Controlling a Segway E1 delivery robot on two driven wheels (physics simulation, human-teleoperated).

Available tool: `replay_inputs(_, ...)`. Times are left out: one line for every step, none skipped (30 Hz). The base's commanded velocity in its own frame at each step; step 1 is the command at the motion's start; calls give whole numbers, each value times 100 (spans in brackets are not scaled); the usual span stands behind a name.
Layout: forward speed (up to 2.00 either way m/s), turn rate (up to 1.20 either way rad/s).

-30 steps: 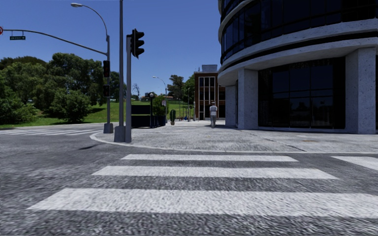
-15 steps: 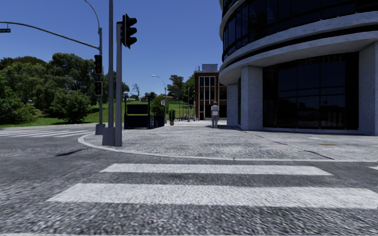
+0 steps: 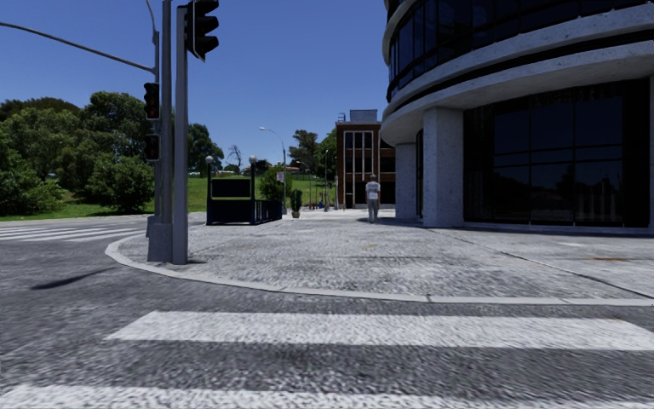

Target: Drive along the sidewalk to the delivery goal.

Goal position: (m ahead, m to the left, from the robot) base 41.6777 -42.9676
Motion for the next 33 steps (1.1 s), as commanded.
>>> replay_inputs(171, 0)
replay_inputs(171, 0)
replay_inputs(171, 0)
replay_inputs(171, 0)
replay_inputs(171, 0)
replay_inputs(171, 0)
replay_inputs(171, 0)
replay_inputs(171, 0)
replay_inputs(171, 0)
replay_inputs(171, 0)
replay_inputs(171, 0)
replay_inputs(171, 0)
replay_inputs(171, 0)
replay_inputs(171, 0)
replay_inputs(171, 0)
replay_inputs(171, 0)
replay_inputs(171, 0)
replay_inputs(171, 0)
replay_inputs(171, 0)
replay_inputs(171, 0)
replay_inputs(171, 0)
replay_inputs(171, 0)
replay_inputs(171, 0)
replay_inputs(171, 0)
replay_inputs(171, 0)
replay_inputs(171, 0)
replay_inputs(171, 0)
replay_inputs(171, 0)
replay_inputs(171, 0)
replay_inputs(171, 0)
replay_inputs(171, 0)
replay_inputs(171, 0)
replay_inputs(171, 0)
